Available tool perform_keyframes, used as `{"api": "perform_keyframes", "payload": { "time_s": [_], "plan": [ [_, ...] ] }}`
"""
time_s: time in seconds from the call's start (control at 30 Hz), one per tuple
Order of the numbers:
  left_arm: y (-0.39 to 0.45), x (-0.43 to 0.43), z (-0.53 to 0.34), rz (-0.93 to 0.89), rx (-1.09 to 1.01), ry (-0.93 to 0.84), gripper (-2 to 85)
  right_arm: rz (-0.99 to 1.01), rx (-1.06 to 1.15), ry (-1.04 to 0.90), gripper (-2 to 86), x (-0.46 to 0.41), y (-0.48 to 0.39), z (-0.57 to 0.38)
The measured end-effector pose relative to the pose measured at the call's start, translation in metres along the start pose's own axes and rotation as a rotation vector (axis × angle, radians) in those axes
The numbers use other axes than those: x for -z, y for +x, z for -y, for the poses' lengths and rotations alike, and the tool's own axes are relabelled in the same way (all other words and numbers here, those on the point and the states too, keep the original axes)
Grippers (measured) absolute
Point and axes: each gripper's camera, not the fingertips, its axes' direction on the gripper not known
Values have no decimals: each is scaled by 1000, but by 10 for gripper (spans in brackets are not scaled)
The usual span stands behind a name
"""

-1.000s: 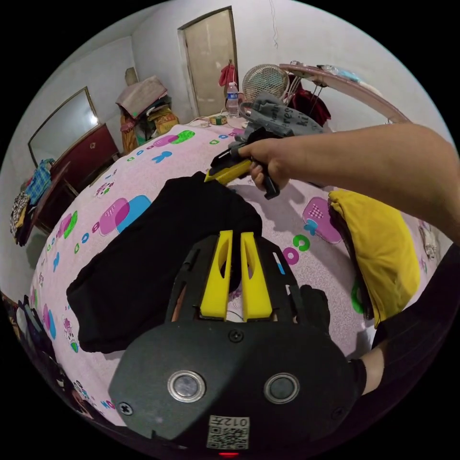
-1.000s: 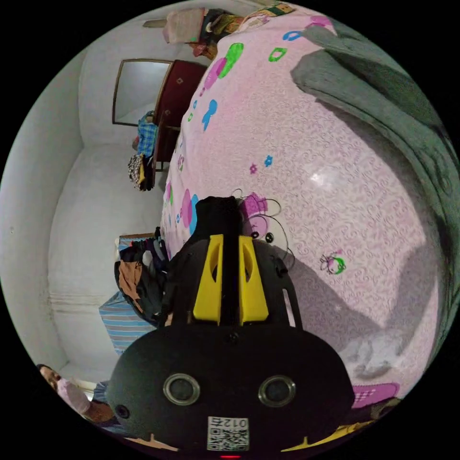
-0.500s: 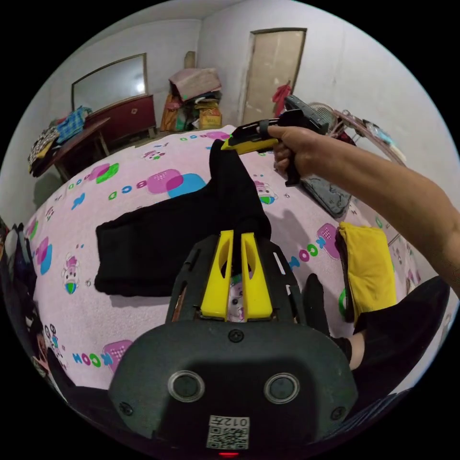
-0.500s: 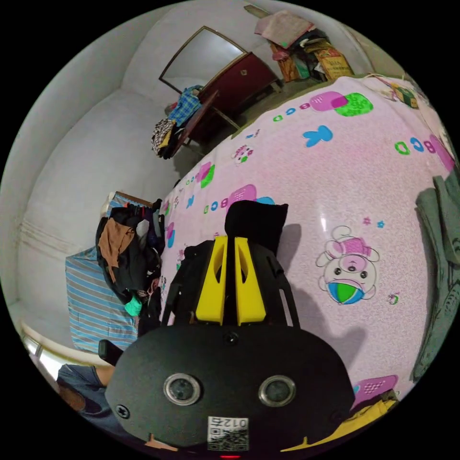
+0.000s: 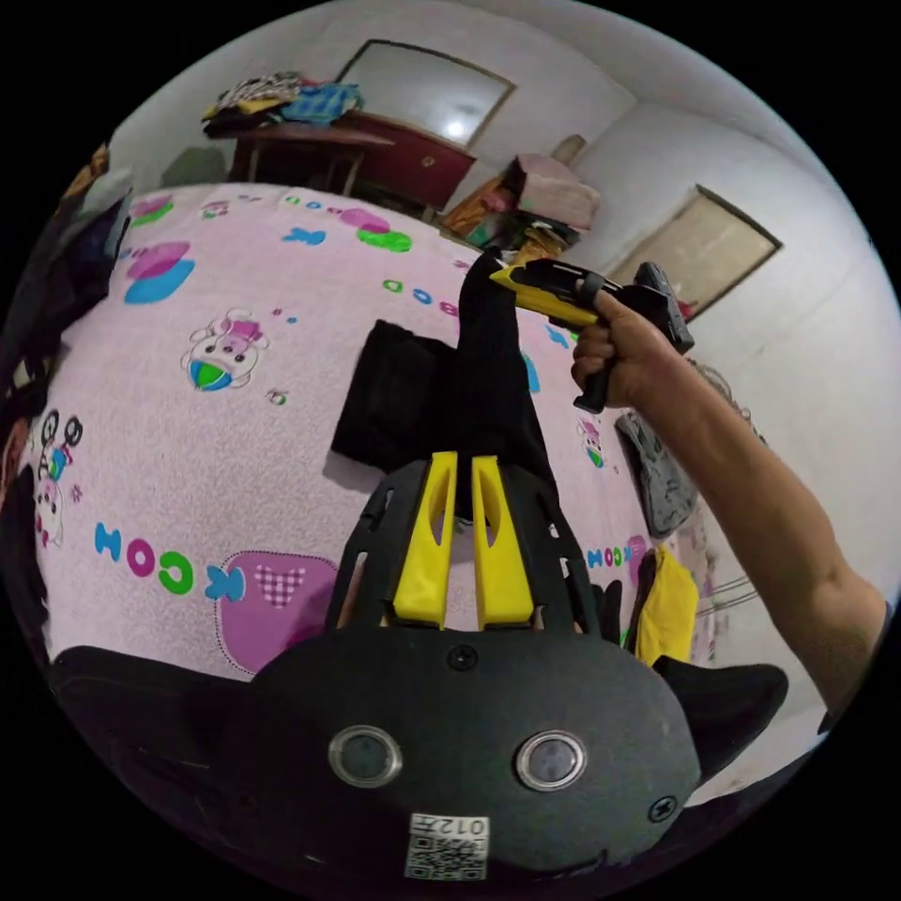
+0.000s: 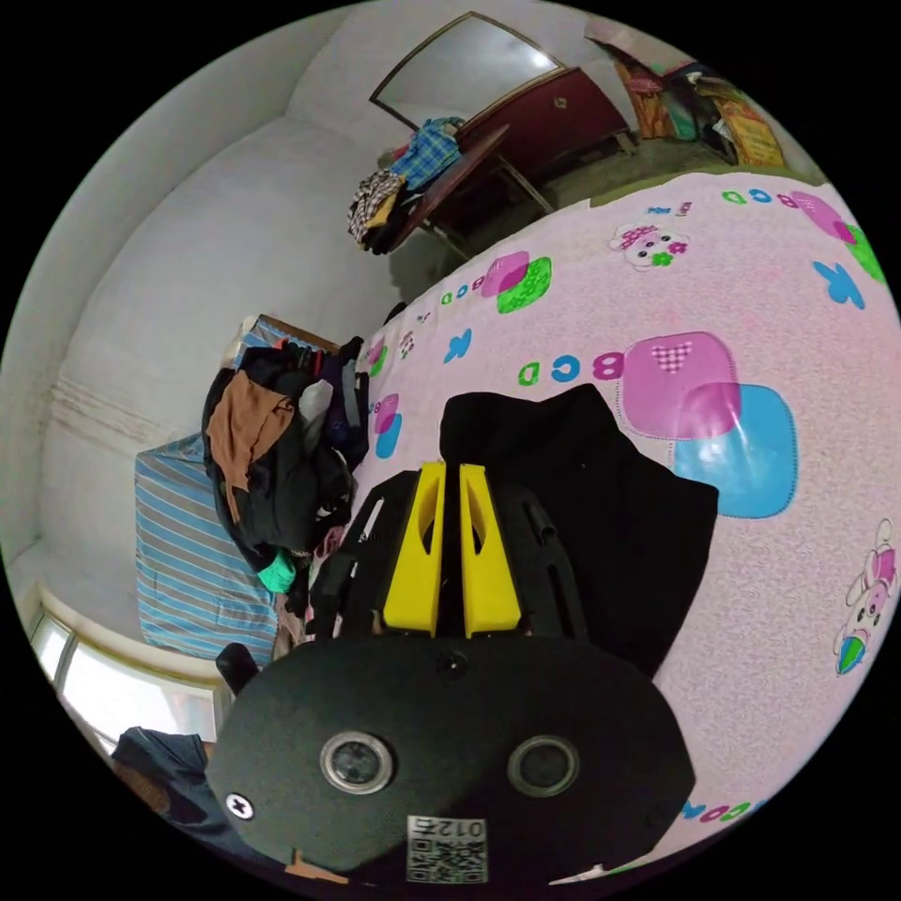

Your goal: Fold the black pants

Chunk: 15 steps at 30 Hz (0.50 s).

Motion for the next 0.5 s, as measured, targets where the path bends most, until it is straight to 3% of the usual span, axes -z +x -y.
{"api": "perform_keyframes", "payload": {
  "time_s": [0.37,0.5],
  "plan": [
    [-58,19,52,3,88,-42,10,-187,88,-144,15,-108,-22,21],
    [-69,37,67,2,139,-47,11,-180,20,-181,48,-139,-6,17]
  ]
}}
